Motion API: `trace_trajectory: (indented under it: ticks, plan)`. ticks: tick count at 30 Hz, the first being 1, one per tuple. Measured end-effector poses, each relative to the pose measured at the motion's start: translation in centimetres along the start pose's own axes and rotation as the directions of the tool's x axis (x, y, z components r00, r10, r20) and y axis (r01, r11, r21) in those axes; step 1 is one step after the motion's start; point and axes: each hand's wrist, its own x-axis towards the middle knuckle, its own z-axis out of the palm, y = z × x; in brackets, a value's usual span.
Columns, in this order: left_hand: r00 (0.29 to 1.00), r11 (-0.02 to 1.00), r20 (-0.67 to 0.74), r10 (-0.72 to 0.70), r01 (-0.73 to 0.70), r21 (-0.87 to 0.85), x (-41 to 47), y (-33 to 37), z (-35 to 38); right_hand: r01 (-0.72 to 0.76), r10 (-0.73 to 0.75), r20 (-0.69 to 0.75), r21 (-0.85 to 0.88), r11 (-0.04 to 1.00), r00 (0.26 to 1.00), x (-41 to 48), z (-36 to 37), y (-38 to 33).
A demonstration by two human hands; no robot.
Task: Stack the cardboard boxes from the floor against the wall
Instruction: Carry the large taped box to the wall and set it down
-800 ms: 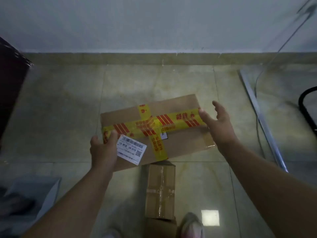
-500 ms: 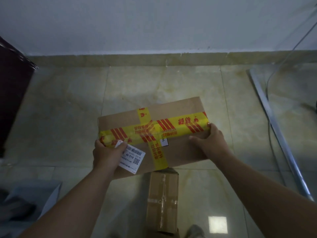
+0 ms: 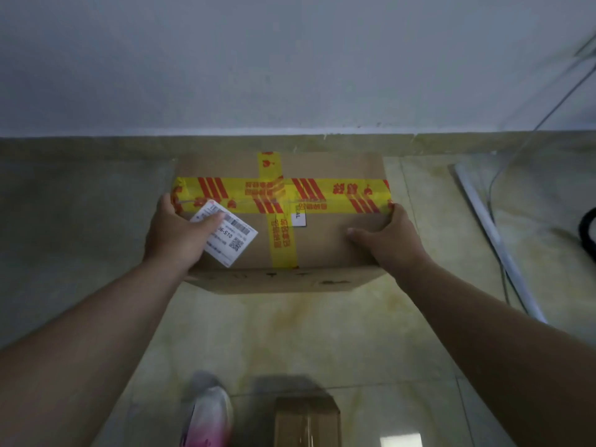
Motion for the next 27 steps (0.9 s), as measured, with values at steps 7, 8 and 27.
trace_trajectory:
  ticks: [7,8,27]
  plan:
    - [0.992,0.990,0.039,0.119,-0.121,0.075,11.2,5.4,0.9,-0.023,0.021,-0.061,-0.032,0.999,0.998,9.1,2.3,-7.6]
    - [0.992,0.991,0.034,0.119,-0.121,0.063,12.4,6.0,1.2,-0.023,0.021,-0.067,-0.024,0.999,0.998,10.1,2.5,-8.3]
    - [0.995,0.996,-0.063,0.073,-0.076,-0.039,22.0,10.7,3.6,0.049,-0.054,-0.075,-0.067,0.997,0.996,18.5,2.9,-14.5]
